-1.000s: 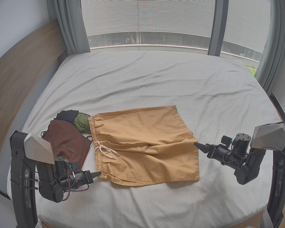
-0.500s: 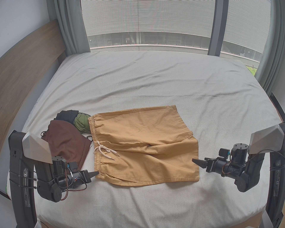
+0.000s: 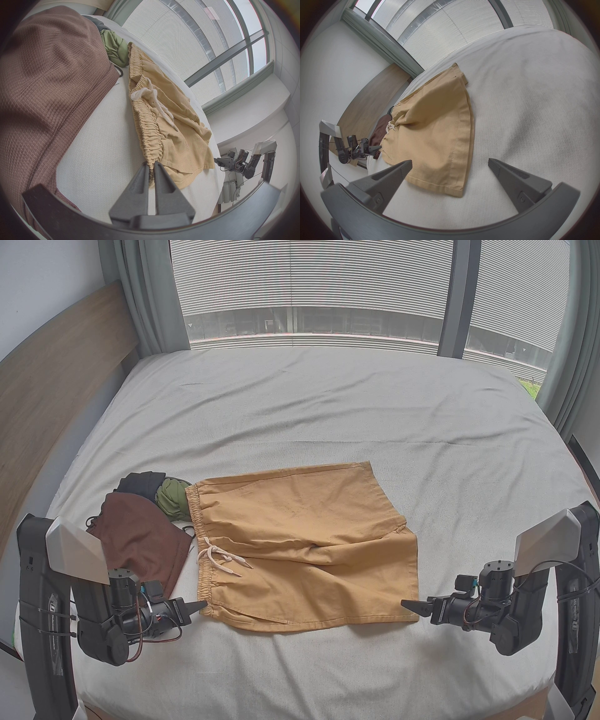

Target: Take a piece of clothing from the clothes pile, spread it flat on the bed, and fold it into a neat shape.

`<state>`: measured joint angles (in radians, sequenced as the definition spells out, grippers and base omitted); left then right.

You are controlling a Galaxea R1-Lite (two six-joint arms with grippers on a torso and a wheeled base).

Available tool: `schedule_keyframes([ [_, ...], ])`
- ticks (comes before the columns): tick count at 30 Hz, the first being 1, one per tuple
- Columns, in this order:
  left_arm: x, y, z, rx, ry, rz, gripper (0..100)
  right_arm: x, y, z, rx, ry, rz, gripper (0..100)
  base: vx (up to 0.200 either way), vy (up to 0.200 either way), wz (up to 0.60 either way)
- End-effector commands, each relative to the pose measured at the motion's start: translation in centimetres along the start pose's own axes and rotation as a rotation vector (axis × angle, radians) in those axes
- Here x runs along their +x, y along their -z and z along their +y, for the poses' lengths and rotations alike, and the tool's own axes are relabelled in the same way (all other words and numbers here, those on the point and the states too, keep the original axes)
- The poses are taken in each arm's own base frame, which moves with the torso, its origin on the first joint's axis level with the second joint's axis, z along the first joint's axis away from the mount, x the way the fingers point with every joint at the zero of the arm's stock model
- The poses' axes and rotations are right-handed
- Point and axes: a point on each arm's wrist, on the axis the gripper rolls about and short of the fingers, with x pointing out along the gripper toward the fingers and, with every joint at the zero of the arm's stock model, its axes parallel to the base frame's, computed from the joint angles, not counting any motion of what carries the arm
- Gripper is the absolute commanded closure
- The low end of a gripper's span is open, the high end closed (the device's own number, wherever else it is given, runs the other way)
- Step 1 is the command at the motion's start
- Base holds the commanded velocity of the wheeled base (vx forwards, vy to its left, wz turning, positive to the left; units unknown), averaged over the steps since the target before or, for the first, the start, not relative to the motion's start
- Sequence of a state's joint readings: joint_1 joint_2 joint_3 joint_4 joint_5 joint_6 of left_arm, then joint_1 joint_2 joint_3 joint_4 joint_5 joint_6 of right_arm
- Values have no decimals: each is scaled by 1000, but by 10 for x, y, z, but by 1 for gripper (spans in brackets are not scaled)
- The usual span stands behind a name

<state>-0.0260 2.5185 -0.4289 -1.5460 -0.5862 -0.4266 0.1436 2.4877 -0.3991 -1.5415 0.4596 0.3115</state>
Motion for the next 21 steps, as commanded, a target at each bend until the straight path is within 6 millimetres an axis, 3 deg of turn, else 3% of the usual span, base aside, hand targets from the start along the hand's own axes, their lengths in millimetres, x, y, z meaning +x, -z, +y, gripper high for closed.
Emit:
schedule_keyframes([
  [1,1,0,0,3,1,-2,100,-2,10,1,28,-36,54,0,0,0,0],
  [8,1,-1,0,6,2,-4,100,8,24,2,37,-53,104,0,0,0,0],
  [21,1,-1,0,12,5,-5,100,19,25,18,105,-101,114,0,0,0,0],
])
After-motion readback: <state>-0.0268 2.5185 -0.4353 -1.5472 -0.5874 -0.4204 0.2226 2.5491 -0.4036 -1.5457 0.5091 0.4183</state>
